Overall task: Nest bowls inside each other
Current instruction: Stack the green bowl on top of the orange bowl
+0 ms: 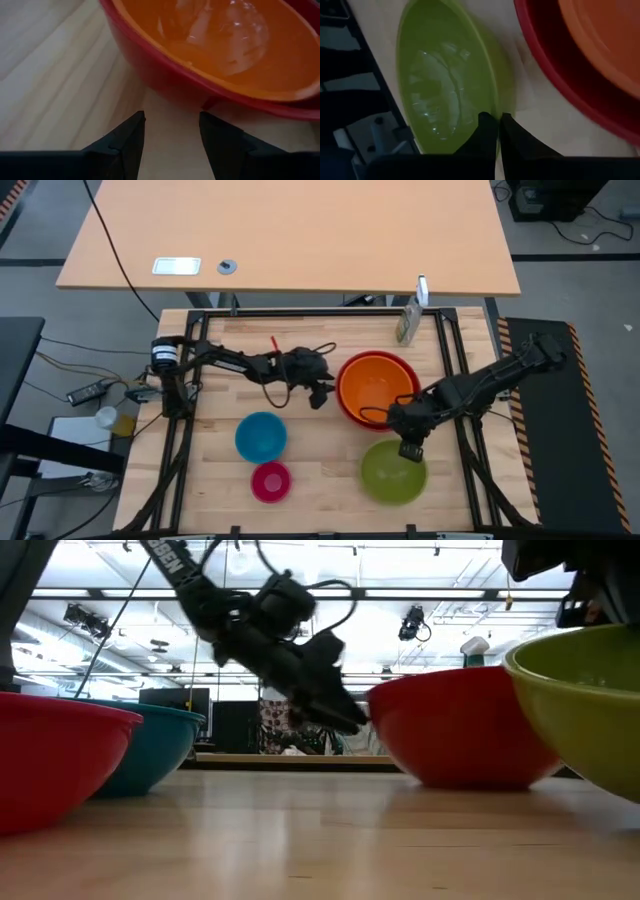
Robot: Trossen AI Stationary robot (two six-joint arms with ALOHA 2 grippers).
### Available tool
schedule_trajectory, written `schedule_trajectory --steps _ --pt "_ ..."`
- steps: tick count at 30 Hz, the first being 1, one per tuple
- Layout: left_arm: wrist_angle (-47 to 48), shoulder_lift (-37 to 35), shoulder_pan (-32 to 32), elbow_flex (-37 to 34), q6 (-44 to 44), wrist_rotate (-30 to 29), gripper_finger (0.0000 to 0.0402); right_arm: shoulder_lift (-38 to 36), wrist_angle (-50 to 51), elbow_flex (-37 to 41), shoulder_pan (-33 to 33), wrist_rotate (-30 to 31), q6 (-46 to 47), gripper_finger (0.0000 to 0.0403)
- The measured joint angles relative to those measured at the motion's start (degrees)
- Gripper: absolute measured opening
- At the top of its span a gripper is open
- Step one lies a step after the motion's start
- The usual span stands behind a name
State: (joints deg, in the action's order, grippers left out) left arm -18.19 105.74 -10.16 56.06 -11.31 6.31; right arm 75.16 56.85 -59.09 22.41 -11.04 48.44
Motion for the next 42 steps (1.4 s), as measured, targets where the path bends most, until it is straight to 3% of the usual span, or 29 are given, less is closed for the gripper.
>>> schedule_trajectory --steps 10,18,24,31,36,42 --pt "7.0 10.1 2.4 15.7 0.7 0.0 0.0192 0.2 1.4 0.0 5.7 1.6 9.8 0.0011" --pt "21.1 8.0 1.5 18.7 5.2 2.0 0.0192 0.2 1.8 0.0 6.9 4.8 10.7 0.0011" --pt "26.0 -2.1 0.7 10.5 7.4 4.5 0.0192 0.2 -0.4 0.0 5.2 5.7 9.2 0.0011" --pt "21.3 -22.5 3.6 -6.3 4.3 -2.2 0.0192 0.1 -3.9 -1.5 2.1 5.2 7.7 0.0011" --pt "21.4 -32.7 6.2 -10.8 0.3 -7.2 0.0192 -3.0 4.1 -8.8 -1.6 7.0 6.0 0.0011" --pt "23.5 -36.6 7.2 -9.6 -1.1 -7.4 0.0192 -5.1 18.9 -18.8 -8.1 2.9 1.0 0.001"
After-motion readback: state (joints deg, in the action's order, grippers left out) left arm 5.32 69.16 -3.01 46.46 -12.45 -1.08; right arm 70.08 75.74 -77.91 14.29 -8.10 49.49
